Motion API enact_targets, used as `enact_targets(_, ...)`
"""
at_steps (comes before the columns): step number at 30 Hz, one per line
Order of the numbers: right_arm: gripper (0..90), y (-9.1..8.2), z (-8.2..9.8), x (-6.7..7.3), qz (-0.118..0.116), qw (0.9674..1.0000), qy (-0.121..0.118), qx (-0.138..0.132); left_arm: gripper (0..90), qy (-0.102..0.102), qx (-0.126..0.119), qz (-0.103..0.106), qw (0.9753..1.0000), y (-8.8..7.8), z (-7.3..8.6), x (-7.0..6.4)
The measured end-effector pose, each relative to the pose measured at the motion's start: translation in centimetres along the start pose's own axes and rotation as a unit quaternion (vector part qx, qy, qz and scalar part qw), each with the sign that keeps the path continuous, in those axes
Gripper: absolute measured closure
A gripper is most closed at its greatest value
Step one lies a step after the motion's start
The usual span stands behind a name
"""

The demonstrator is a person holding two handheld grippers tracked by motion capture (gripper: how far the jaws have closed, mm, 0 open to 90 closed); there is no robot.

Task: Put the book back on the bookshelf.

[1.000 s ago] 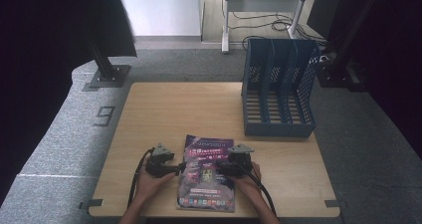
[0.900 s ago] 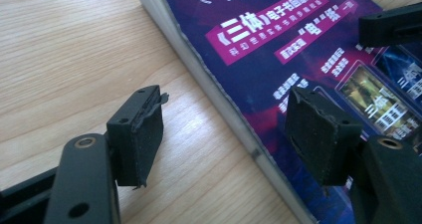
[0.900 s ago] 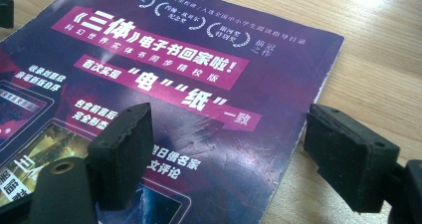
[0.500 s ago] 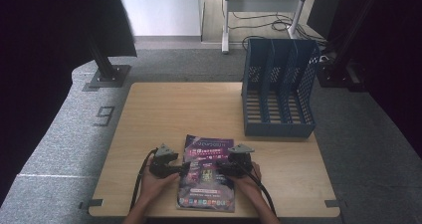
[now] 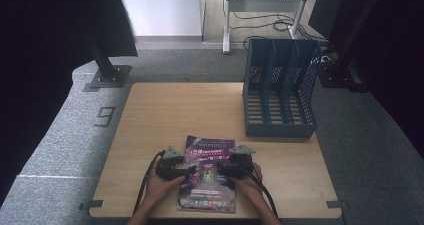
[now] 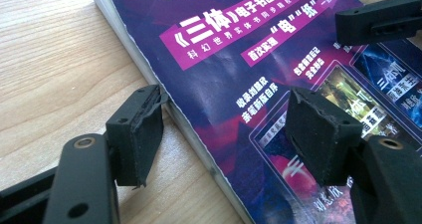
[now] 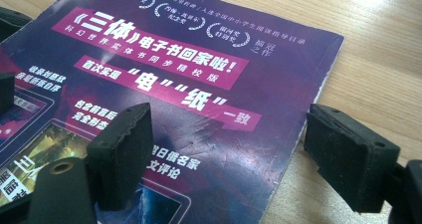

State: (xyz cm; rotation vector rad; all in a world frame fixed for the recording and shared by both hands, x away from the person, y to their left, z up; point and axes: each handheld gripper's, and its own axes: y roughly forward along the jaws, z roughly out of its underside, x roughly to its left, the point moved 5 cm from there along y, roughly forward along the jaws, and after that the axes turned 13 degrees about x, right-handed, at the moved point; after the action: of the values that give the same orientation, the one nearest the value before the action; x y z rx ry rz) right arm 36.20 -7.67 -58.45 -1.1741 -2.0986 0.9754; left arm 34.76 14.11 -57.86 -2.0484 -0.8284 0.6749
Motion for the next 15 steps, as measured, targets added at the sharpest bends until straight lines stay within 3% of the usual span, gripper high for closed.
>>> enact_targets(15,19.0,0.03,0.02,0.04,0.001,1.0,0.003,-0.003,34.3,-0.008,-0.001,-0.008,0.9999,-0.21,-0.27,-0.28)
